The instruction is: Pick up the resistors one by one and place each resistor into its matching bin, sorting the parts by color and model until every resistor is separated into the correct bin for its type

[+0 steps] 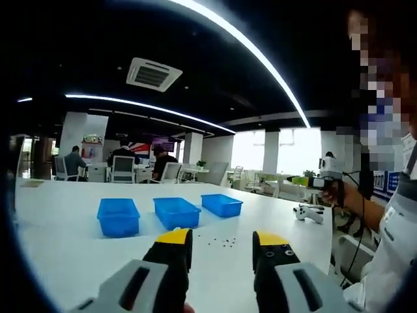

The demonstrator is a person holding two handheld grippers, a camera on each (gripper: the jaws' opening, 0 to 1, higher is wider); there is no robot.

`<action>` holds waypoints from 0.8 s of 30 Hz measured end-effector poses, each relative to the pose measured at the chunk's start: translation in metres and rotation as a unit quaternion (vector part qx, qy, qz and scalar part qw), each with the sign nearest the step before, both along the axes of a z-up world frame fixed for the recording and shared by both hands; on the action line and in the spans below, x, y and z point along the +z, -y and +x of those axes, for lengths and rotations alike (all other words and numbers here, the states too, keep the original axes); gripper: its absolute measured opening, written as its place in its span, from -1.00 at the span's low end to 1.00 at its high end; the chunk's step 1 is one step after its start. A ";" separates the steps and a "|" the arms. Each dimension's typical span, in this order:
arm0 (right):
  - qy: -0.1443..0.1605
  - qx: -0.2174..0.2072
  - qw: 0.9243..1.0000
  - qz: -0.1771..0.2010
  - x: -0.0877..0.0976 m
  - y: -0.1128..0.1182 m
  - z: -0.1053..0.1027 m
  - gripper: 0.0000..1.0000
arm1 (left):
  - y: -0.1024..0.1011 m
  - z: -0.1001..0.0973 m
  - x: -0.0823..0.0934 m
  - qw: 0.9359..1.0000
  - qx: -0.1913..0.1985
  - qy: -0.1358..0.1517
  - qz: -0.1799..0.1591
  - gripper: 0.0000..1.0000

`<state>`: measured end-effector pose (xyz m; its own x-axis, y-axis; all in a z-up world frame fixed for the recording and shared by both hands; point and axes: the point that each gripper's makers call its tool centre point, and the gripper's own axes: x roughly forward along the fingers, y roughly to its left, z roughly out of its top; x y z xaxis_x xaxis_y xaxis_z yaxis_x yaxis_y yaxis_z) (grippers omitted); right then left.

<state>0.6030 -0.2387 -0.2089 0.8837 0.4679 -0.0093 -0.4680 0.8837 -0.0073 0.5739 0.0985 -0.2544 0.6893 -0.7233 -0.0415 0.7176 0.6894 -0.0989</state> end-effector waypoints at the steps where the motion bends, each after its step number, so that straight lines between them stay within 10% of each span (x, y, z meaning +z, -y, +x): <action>1: -0.001 0.001 1.000 -0.003 -0.001 -0.001 -0.003 0.04 | -0.001 0.000 0.000 1.000 0.001 0.001 -0.001 -0.23; 8: -0.009 0.007 1.000 -0.020 -0.008 -0.008 -0.021 0.03 | -0.002 0.000 0.000 1.000 0.003 0.000 -0.001 -0.23; 13: -0.027 0.018 0.994 -0.101 -0.021 -0.026 -0.017 -0.05 | -0.002 -0.001 -0.002 1.000 0.000 -0.003 0.000 -0.23; 20: -0.041 0.080 0.972 -0.216 -0.024 -0.054 0.008 -0.14 | 0.001 -0.003 -0.003 1.000 -0.004 -0.003 0.003 -0.23; 24: -0.048 0.121 0.945 -0.299 -0.027 -0.069 0.030 -0.17 | 0.003 -0.004 -0.002 1.000 -0.008 -0.006 -0.003 -0.22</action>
